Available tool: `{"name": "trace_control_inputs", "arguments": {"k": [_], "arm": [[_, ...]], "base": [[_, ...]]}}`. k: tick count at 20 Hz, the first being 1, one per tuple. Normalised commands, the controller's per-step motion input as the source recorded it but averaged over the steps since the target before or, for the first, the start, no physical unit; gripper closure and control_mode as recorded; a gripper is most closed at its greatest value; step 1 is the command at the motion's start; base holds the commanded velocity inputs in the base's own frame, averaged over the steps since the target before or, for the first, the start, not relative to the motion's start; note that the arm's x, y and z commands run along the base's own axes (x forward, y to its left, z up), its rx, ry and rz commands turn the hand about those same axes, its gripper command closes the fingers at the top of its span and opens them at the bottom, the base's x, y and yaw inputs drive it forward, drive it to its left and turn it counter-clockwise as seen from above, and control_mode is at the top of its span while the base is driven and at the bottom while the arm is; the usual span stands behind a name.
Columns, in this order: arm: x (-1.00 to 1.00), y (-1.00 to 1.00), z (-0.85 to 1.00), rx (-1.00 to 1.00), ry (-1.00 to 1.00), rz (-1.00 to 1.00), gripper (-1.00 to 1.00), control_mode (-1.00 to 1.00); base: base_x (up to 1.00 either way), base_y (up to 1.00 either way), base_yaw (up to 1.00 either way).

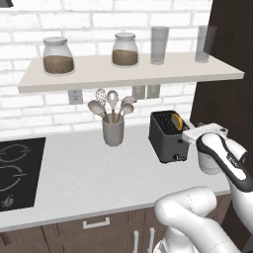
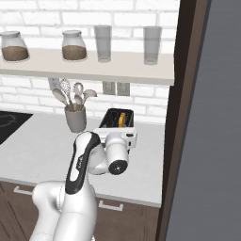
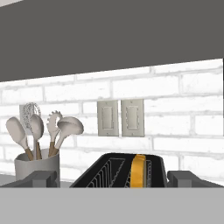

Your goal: Start the toaster. Once the lever pops up, take the bread to the plate on the dining counter.

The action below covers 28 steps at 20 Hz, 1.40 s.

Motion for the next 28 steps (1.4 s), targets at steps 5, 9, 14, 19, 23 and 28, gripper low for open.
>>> {"name": "trace_control_inputs", "arguments": {"k": [5,9,14,19,23,28], "arm": [[0.0,0.0,0.0,0.0,0.0,0.0,-1.0,-1.0],[0.0,0.0,0.0,0.0,0.0,0.0,-1.0,-1.0],[0.0,0.0,0.0,0.0,-0.01,0.0,-1.0,-1.0],[0.0,0.0,-0.02,0.01,0.0,0.0,-1.0,-1.0],[0.06,0.01,-0.01,0.0,0.0,0.0,-1.0,-1.0],[0.23,0.03,0.0,0.0,0.02,0.0,-1.0,-1.0]], "base": [[0.0,0.0,0.0],[0.0,0.0,0.0],[0.0,0.0,0.0],[0.0,0.0,0.0],[0.0,0.0,0.0],[0.0,0.0,0.0]]}}
